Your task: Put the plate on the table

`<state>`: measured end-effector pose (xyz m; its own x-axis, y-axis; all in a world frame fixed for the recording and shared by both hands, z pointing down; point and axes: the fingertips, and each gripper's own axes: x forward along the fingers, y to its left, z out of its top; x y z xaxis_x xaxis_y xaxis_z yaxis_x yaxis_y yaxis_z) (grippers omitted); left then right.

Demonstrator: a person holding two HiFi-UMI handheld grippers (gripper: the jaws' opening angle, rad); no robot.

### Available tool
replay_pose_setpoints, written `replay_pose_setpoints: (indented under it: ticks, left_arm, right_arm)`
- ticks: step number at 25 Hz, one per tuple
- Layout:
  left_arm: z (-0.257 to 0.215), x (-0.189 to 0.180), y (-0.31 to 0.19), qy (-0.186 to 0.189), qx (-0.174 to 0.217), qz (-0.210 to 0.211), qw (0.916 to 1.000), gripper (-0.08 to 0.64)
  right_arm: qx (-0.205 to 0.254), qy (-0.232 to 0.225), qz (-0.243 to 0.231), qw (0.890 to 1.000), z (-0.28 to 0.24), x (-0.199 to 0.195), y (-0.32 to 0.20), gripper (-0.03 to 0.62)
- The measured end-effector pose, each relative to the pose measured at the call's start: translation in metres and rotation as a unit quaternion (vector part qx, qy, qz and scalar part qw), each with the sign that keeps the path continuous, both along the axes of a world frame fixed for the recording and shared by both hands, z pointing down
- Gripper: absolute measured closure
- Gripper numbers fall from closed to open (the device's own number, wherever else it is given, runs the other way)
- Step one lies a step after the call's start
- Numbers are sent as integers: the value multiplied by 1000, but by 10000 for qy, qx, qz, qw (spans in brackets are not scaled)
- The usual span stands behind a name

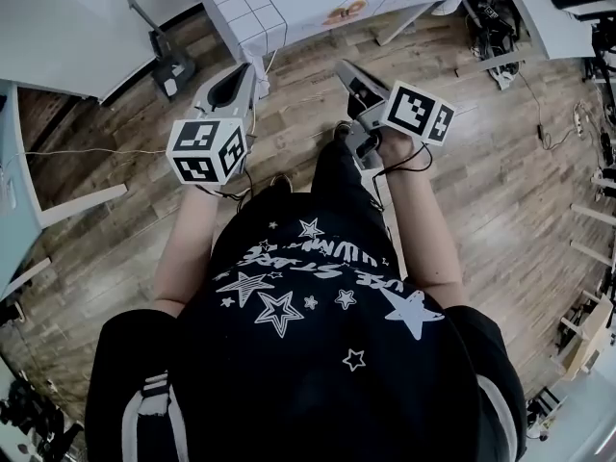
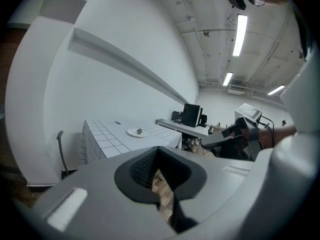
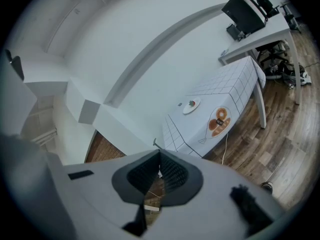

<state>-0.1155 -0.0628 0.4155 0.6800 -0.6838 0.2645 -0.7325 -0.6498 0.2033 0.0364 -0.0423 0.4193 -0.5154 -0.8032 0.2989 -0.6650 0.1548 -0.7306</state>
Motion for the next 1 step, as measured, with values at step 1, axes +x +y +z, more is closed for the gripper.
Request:
replay_pose_setpoints:
  ticks: [1]
  left_arm:
    - [1, 3, 1, 15, 9, 28, 10000, 551]
  right_arm:
    - [0, 31, 23, 10000, 1, 3, 2, 578]
